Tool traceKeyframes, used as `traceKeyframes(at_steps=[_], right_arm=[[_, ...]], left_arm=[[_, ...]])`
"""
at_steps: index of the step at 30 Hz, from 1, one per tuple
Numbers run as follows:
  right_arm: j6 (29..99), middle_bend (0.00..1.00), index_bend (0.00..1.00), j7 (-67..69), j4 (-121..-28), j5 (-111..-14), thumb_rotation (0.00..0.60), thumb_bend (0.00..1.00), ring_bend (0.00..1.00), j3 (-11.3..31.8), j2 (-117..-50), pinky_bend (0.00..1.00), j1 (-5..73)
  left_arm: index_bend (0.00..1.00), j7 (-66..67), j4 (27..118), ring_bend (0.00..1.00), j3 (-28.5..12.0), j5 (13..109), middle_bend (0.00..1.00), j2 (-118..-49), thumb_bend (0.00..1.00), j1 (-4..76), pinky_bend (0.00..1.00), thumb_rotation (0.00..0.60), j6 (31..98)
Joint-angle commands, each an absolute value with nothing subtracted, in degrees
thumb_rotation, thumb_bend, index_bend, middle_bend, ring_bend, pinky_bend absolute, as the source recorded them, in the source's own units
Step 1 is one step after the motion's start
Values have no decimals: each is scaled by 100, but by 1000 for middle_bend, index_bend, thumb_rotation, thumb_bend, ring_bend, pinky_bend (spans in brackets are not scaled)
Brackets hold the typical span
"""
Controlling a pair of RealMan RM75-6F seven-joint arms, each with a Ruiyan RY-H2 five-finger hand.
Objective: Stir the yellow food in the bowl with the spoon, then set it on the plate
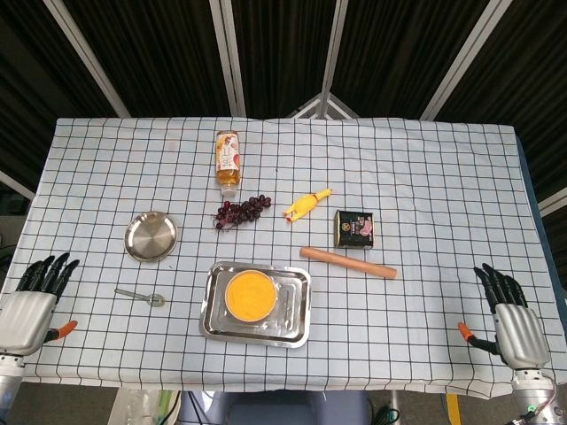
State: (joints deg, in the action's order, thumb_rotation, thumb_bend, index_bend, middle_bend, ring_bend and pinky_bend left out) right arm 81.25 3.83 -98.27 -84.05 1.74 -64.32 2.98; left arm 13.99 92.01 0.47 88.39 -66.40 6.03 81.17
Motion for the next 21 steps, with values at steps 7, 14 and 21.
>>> traceKeyframes(at_steps=[7,14,21], right_arm=[[8115,0,0,407,-9841,-8405,600,317,0,163,-6416,0,294],[8114,0,0,401,-9844,-8383,600,317,0,166,-6414,0,288],[8105,0,0,405,-9853,-8365,600,317,0,165,-6403,0,284]], left_arm=[[386,2050,9073,942,-321,7941,912,-6987,234,1122,910,600,7138],[484,2733,8845,1000,-459,7133,1000,-7304,413,1575,998,600,6275],[473,3199,8788,1000,-512,6709,1000,-7577,421,1796,998,600,6067]])
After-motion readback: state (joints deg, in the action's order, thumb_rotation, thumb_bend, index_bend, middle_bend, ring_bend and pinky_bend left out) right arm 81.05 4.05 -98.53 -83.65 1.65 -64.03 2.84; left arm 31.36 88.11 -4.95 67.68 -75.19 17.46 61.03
